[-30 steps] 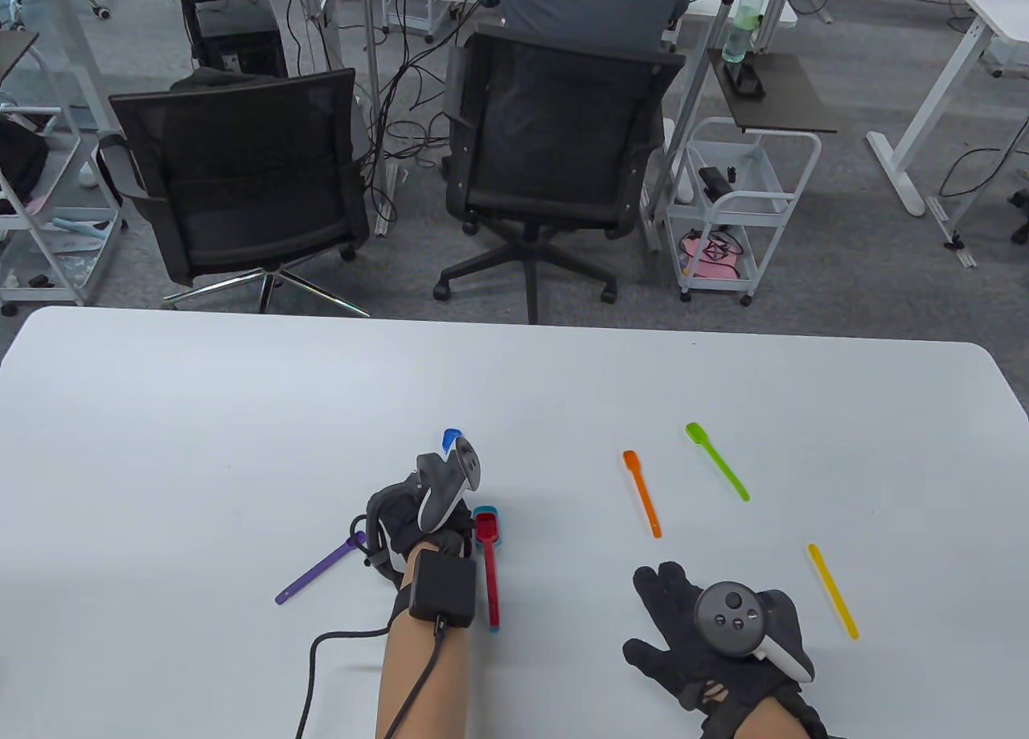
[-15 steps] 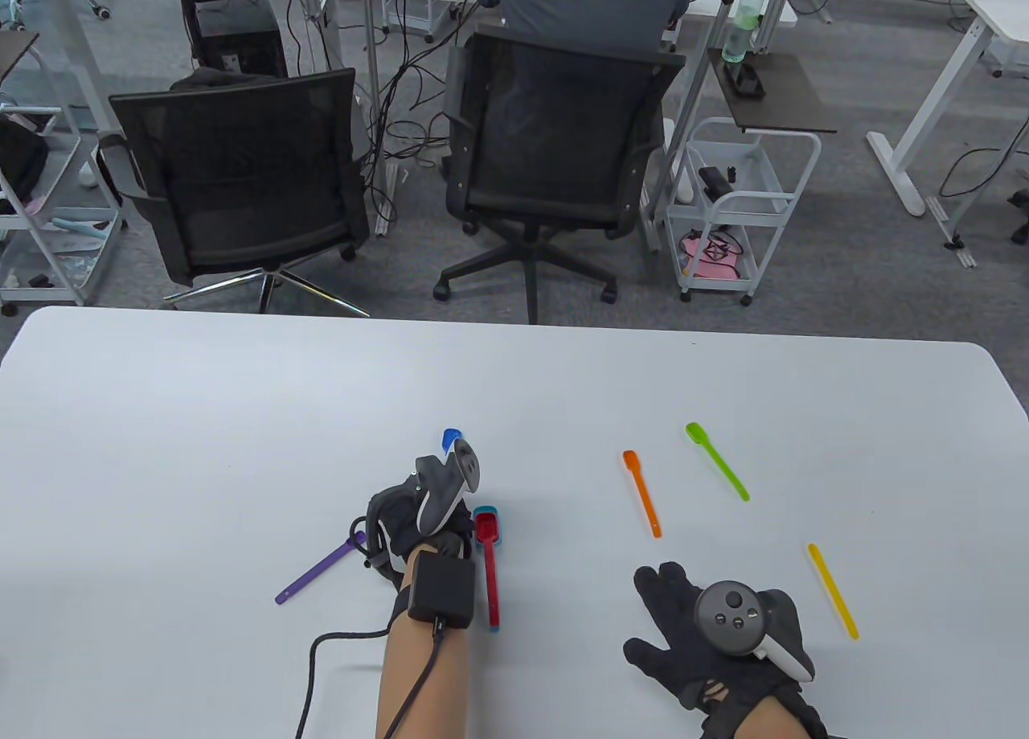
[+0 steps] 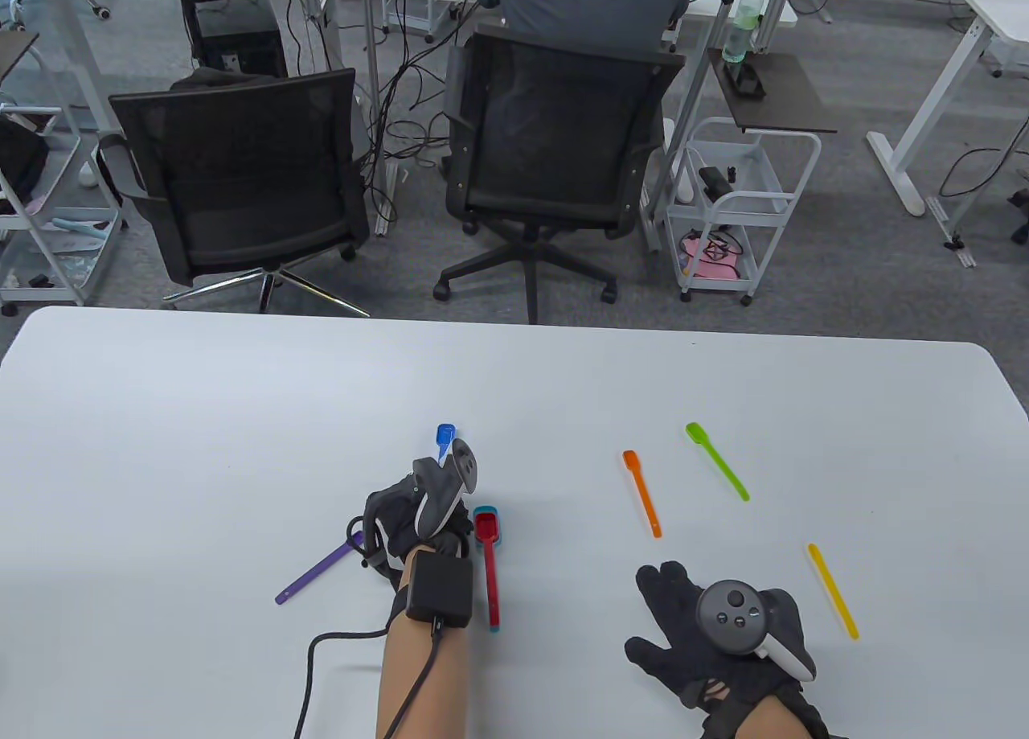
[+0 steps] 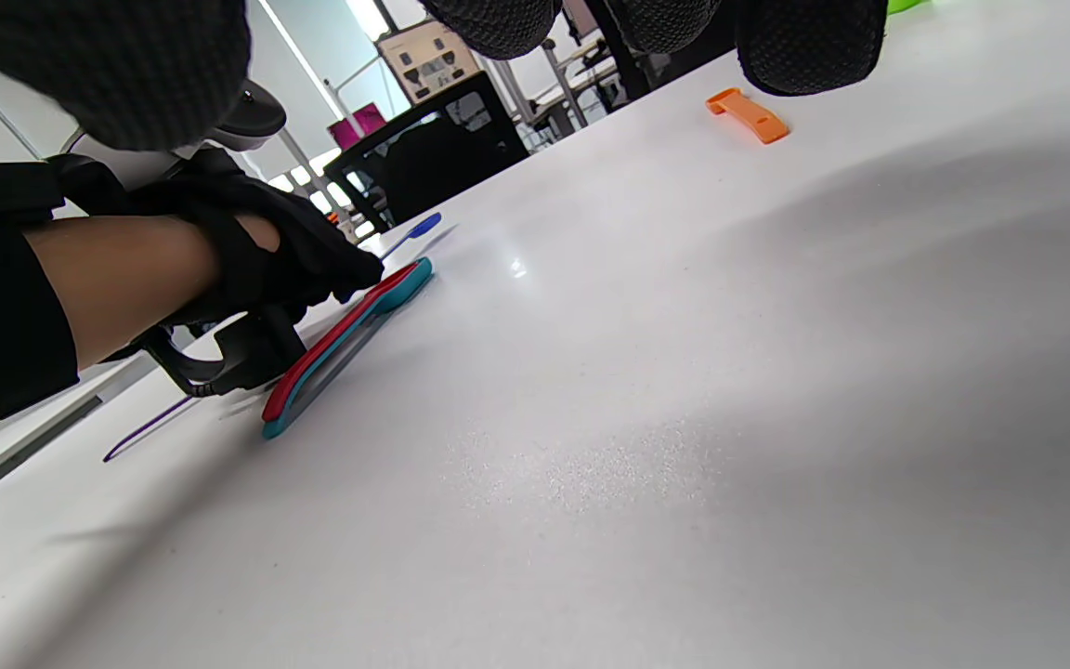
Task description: Nest measuring spoons
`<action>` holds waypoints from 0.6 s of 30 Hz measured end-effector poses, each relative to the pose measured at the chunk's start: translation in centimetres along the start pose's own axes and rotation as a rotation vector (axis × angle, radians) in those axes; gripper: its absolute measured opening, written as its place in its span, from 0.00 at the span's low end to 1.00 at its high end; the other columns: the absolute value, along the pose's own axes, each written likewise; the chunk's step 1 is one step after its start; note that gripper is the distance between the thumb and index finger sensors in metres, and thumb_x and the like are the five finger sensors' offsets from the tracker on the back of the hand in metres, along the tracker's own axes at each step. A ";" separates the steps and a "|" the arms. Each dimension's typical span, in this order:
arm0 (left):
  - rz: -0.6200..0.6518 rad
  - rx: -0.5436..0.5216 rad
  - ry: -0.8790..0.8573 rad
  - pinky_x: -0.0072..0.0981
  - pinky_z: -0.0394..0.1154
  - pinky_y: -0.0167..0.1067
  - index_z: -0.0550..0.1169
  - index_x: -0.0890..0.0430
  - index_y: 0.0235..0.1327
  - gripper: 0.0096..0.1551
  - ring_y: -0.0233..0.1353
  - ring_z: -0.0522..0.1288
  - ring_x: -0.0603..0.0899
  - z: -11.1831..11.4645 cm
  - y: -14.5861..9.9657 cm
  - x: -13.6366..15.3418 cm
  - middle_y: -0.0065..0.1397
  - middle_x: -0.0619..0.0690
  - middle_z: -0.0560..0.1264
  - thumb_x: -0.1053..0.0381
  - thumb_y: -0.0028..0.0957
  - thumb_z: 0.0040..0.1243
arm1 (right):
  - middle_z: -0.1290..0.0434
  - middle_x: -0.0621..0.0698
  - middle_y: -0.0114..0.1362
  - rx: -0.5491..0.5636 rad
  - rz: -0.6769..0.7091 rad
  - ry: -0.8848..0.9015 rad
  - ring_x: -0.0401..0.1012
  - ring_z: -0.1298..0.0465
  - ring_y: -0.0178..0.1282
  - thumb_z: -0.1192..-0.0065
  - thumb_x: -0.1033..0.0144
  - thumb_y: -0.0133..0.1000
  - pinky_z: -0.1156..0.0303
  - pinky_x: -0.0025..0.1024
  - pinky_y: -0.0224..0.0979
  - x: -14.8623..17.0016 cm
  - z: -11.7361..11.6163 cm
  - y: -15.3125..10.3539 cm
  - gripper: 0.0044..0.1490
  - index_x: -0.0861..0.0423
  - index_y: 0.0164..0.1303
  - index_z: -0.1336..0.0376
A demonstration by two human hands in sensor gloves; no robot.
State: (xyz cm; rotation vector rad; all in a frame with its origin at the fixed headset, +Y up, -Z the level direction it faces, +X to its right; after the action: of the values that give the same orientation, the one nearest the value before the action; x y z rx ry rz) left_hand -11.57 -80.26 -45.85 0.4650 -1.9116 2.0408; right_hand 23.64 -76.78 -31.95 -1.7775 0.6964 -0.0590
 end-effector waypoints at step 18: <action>-0.067 -0.007 -0.018 0.66 0.74 0.64 0.89 0.61 0.50 0.34 0.32 0.85 0.50 -2.8 -8.0 1.8 0.29 0.38 0.84 0.35 0.46 0.77 | 0.53 0.68 0.85 0.017 0.005 0.011 0.73 0.40 0.77 0.41 0.28 0.46 0.56 0.84 0.66 0.2 0.0 -0.1 0.62 0.54 0.82 0.53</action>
State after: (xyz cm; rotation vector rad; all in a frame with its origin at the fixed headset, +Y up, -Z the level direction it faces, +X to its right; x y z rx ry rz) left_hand -9.83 -76.95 -38.04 0.5392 -1.8868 1.9938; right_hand 23.85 -76.83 -31.90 -1.7605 0.7065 -0.0709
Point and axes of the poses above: the tracker on the back of each hand, its own x axis roughly to the little-finger side, its own y axis roughly from the wrist to the fingertips, z = x × y, the point moved 2 cm from there along y, roughly from the wrist to the fingertips
